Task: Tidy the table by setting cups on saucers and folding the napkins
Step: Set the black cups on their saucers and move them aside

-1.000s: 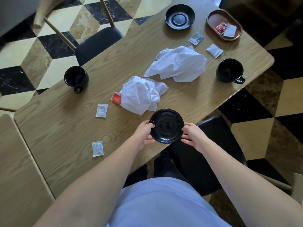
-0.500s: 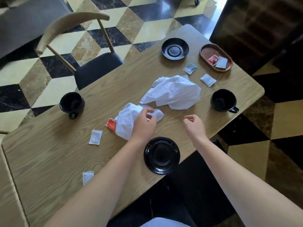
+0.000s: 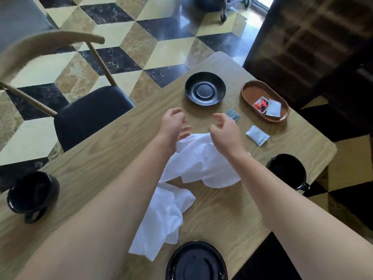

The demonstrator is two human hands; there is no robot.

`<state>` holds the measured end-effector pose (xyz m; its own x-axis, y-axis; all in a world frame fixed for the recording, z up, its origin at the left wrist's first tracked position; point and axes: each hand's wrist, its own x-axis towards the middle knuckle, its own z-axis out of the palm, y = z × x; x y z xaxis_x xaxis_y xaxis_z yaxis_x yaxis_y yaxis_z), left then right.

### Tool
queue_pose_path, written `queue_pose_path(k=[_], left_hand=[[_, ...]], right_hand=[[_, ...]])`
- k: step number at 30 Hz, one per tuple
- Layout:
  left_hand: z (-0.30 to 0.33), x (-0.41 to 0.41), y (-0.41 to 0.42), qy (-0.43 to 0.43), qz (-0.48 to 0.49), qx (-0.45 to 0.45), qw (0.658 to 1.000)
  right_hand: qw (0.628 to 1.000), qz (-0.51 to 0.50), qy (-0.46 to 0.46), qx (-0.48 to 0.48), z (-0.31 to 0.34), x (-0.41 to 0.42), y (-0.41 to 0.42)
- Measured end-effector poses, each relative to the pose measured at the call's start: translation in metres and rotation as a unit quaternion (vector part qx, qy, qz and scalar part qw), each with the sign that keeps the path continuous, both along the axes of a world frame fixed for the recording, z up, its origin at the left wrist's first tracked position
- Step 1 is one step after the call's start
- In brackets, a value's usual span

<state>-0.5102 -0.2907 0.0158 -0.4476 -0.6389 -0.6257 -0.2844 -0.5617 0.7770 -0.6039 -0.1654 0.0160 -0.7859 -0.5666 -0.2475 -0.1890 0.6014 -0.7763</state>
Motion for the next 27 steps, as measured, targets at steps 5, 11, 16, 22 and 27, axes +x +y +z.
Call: queue_pose_path(k=[5,11,16,22,27], left_hand=[[-0.040,-0.037,-0.027,0.011,0.016,0.060,0.998],[-0.059,-0.078,-0.068,-0.021,-0.005,0.018,1.000],[-0.061,-0.101,-0.089,-0.030,-0.066,-0.001,0.997],[-0.053,-0.109,-0.098,-0.041,-0.088,0.006,0.995],[-0.044,-0.068,-0.091,-0.026,-0.047,0.044,0.998]], right_hand=[[1.000,0.000,-0.017,0.003,-0.036,-0.027,-0.036],[0.940,-0.203,-0.242,-0.127,-0.057,-0.097,-0.067],[0.929,-0.214,-0.272,-0.129,-0.070,-0.139,-0.078],[0.966,-0.161,-0.196,-0.053,-0.074,-0.143,-0.086],[0.971,-0.146,-0.183,-0.049,-0.060,-0.115,-0.088]])
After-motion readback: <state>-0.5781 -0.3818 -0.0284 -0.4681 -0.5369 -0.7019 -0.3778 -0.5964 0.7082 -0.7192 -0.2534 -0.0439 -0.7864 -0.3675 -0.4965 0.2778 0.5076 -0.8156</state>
